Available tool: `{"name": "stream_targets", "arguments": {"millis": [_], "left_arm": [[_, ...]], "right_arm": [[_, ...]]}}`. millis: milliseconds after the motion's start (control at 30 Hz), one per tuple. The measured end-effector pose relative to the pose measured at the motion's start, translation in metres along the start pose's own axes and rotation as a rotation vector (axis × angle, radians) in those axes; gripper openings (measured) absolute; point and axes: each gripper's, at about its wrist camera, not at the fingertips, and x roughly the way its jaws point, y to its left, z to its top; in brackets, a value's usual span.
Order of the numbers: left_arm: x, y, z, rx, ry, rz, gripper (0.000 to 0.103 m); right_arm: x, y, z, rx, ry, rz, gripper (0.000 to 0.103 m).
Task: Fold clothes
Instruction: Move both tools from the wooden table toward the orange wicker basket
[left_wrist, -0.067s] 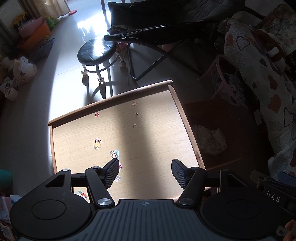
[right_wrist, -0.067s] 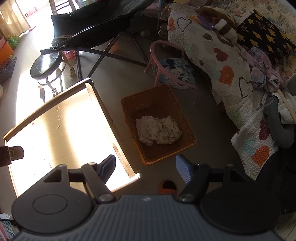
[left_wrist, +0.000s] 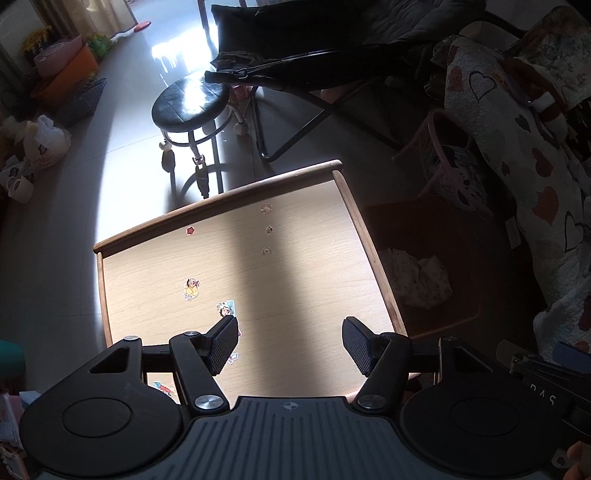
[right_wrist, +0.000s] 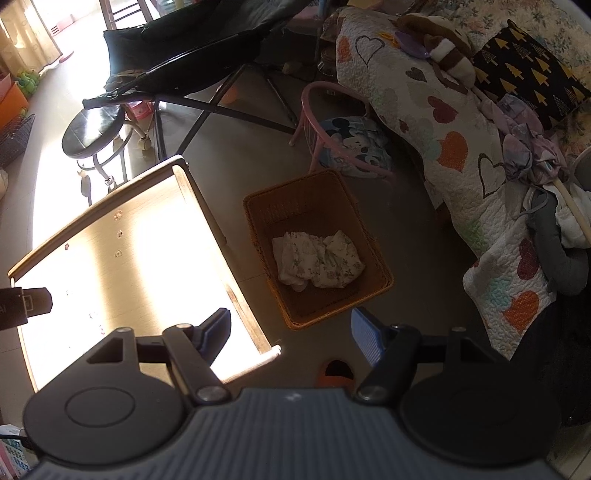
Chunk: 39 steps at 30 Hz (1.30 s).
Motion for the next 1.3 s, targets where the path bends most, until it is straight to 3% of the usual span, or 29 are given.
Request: {"name": "stream_targets", "arguments": {"millis": [167,300,767,1000,1300], "left_arm": [[-0.002,-0.027,0.008,0.020,-0.013,0.024,0.065],[-0.015,-0.009,0.010,0.074,-0.029,-0.065,0.065],[-0.011,-0.016,0.014,0.135,-0.036,-0.092,0.065],[0.017,-0.035,0.016,0.024,-0.033,-0.056,0.065],[0.065,-0.104,0.013,-0.141,0.012,-0.002,0.065]], "right_arm": [[-0.009,-0.006,0.001,0.016,-0.037,-0.013,0.071],[-0.016,-0.010,0.002,0.028,-0.066,-0.024,0.071],[-0.007,-0.012,0.000,0.099,-0.085,0.005,0.071],[0.033,-0.012,0.018,-0.060,-0.072,0.092,0.071],[0.084,-0.041,0.044,-0.311,-0.068,0.147,0.071]]}}
